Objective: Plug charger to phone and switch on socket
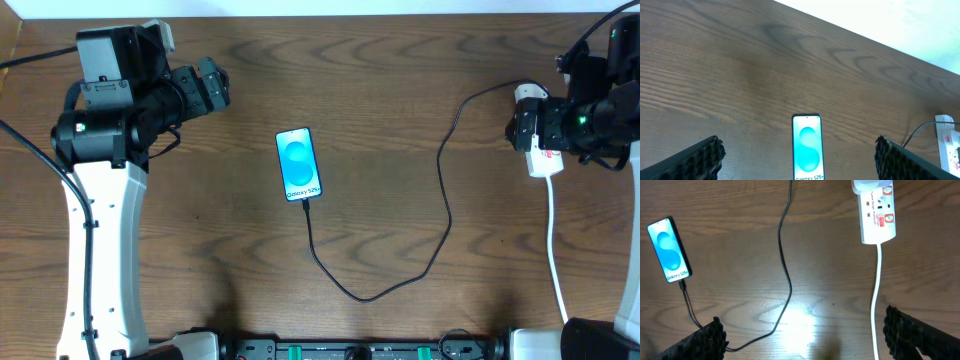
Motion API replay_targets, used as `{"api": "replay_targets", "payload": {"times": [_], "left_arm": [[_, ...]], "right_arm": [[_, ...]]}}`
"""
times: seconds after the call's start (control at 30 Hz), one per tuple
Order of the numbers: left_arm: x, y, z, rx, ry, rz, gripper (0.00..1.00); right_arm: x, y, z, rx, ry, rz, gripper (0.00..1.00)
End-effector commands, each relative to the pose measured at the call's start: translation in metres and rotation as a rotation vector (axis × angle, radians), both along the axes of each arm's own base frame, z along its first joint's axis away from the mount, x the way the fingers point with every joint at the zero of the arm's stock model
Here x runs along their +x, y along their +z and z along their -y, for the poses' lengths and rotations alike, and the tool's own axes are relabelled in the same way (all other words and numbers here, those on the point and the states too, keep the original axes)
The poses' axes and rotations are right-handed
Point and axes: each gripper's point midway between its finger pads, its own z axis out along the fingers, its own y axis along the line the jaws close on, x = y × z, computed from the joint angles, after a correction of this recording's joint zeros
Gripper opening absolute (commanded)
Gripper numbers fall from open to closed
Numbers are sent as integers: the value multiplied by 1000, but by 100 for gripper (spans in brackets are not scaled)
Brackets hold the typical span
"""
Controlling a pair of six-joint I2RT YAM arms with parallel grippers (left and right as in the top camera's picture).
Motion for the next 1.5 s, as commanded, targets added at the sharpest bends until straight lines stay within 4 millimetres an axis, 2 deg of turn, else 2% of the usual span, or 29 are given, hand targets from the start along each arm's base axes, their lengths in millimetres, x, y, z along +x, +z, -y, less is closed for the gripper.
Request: {"api": "replay_targets", "payload": {"times": [0.0,0.2,0.3,0.37,0.47,0.63,0.73,0.8,0.93,1.1,1.27,1.47], "left_arm": [[-1,3,-3,8,7,7,98],[-1,3,-3,8,7,7,98],[-1,3,-3,8,7,7,98],[-1,3,-3,8,7,7,98],[-1,3,-3,8,7,7,98],[-1,3,-3,8,7,7,98],[-1,3,-3,8,7,7,98],[-1,3,-3,7,8,7,98],[-1,3,-3,8,7,7,98],[-1,3,-3,8,7,7,98],[-1,3,-3,8,7,7,98],[-1,3,-3,7,8,7,98]], "right_arm": [[-3,2,0,-4,-8,4,99],[-2,3,0,-5,-8,9,99],[12,7,0,-9,-5,65,99],[18,13,-1,-13,-1,115,99],[29,33,-13,-15,36,264,99],[20,55,-41,-1,118,482,99],[11,58,-45,-3,136,606,99],[4,55,-45,-11,146,661,99],[-16,35,-44,-51,177,809,99],[-41,2,-43,-125,231,968,99],[-57,-25,-41,-141,216,1128,99],[-64,-61,-40,-148,210,1214,99]]}}
